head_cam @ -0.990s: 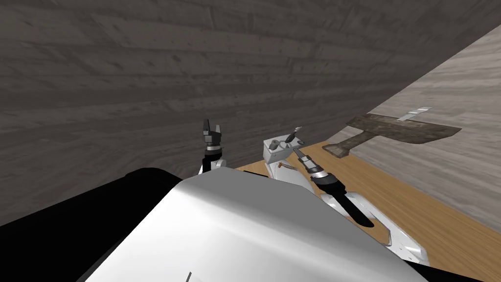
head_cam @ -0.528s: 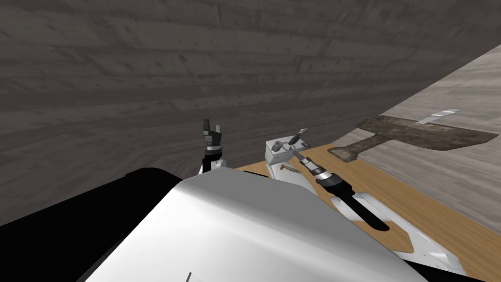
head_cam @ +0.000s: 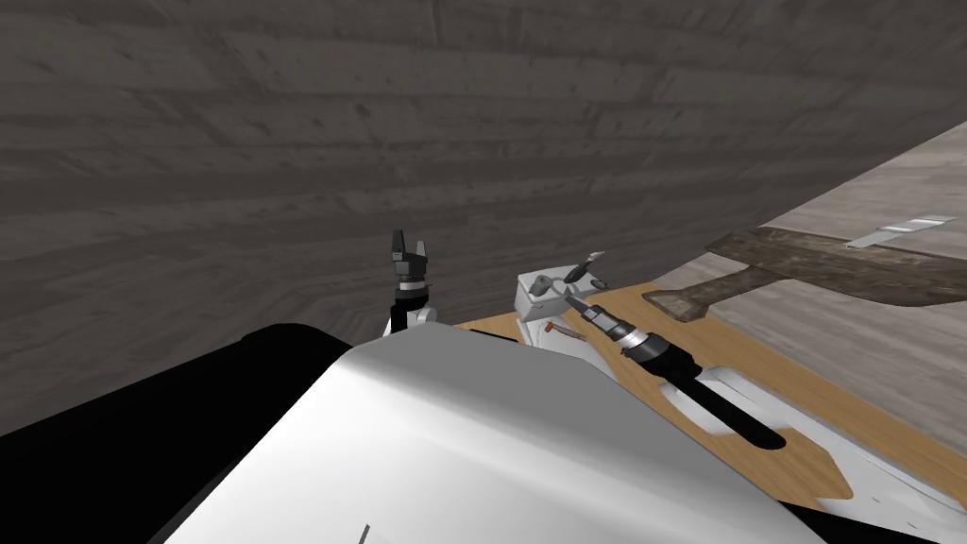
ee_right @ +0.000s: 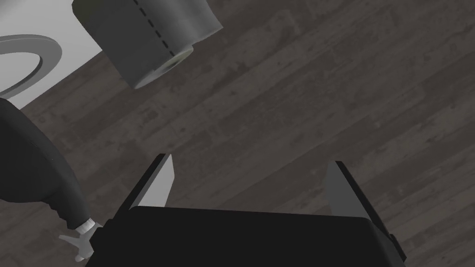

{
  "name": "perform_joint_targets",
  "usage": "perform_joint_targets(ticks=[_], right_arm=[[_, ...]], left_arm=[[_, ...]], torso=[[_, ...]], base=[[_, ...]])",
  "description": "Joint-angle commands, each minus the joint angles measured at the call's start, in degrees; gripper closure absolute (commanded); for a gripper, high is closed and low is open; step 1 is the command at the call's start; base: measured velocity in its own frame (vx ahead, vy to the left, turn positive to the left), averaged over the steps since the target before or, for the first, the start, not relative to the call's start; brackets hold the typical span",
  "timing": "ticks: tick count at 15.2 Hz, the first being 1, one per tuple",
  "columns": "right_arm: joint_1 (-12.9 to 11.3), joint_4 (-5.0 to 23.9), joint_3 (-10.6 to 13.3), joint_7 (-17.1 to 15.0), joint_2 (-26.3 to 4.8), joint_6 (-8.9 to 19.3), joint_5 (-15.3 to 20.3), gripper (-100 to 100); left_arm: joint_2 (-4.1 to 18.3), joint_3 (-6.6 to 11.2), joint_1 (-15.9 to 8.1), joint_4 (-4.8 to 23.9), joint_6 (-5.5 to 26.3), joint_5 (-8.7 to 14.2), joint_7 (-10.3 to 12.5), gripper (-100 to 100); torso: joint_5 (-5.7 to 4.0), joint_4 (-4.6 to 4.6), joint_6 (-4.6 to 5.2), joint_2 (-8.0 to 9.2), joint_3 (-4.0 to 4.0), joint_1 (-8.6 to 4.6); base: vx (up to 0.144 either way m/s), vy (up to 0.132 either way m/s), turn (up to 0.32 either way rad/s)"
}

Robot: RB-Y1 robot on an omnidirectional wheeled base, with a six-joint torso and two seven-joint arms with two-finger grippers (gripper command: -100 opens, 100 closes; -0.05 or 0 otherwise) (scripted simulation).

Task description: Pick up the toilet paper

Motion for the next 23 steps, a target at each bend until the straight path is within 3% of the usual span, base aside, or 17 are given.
perform_joint_targets(ticks=[1, 3, 7, 14, 23], right_arm=[[0.67, 0.71, -0.36, -0.62, -2.86, -0.03, 0.6, -100], [0.67, 0.71, -0.36, -0.62, -4.23, -0.03, 0.6, -100], [2.2, 3.02, -1.09, -2.34, -10.19, -0.07, 2.39, -100], [3.01, 4.17, -1.45, -3.22, -17.87, -0.1, 3.3, -100], [5.56, 7.53, -2.4, -5.87, -29.89, -0.22, 6.02, -100]], left_arm=[[0.0, 0.0, 0.0, 0.0, 0.0, 0.0, 0.0, 0], [0.0, 0.0, 0.01, 0.0, 0.0, 0.0, 0.0, 0], [0.0, 0.0, 0.0, 0.0, 0.0, 0.0, 0.0, 0], [0.0, 0.0, 0.01, 0.0, 0.0, 0.0, 0.0, 0], [0.0, 0.0, 0.0, 0.0, 0.0, 0.0, 0.0, 0]], torso=[[0.0, 0.0, 0.0, 0.0, 0.0, 0.0], [0.01, -0.01, 0.03, -0.03, -0.02, 0.02], [0.01, 0.0, 0.02, -0.02, -0.01, 0.03], [0.01, -0.01, 0.03, -0.02, -0.02, 0.02], [0.02, 0.0, 0.01, -0.02, -0.01, 0.05]], base=[[0.034, 0.028, 0.144], [0.021, 0.016, 0.029], [0.027, 0.027, 0.103], [0.026, 0.02, 0.073], [0.031, 0.023, 0.093]])
